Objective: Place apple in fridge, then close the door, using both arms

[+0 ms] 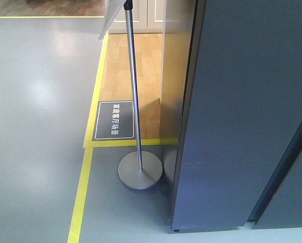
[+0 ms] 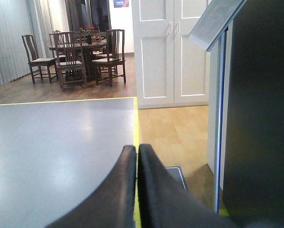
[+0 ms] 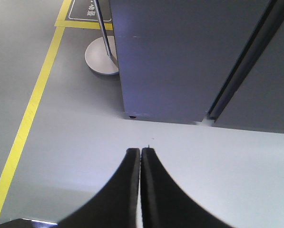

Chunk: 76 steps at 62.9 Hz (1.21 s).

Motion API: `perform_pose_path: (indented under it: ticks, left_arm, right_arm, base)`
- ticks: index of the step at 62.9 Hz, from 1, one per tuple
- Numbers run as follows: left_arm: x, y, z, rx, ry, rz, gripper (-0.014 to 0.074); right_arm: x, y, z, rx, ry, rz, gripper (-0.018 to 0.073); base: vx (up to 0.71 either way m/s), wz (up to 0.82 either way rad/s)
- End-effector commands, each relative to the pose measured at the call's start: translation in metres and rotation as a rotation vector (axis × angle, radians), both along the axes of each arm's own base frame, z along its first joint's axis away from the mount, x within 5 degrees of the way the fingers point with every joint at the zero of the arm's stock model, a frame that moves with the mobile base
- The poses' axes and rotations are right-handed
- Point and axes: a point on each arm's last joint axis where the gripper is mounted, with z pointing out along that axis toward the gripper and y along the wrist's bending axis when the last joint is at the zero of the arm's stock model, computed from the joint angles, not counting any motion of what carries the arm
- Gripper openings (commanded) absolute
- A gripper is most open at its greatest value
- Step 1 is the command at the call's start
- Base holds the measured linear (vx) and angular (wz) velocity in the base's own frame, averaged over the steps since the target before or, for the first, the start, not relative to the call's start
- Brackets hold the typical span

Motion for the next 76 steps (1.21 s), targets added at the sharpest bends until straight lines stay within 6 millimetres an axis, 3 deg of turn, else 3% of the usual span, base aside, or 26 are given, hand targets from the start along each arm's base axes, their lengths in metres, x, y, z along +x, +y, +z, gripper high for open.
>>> perform_pose_path:
  ticks: [1,76]
  left_arm:
    - [-0.0003,-0.0004,-0.0015,-0.013,-0.07,-0.007,-0.0006]
    - [-0.001,-0.0004,0.0051,-0.01,-0.139,-0.007,-0.0006]
  right_arm:
    - [0.0039,0.0,0.0102,0.001,-0.067,-0.001,-0.0003]
    - [0.0039,0.0,0.0102,0.001,-0.067,-0.001,-0.0003]
  base:
    - [0.0,0.0]
    - [0.0,0.0]
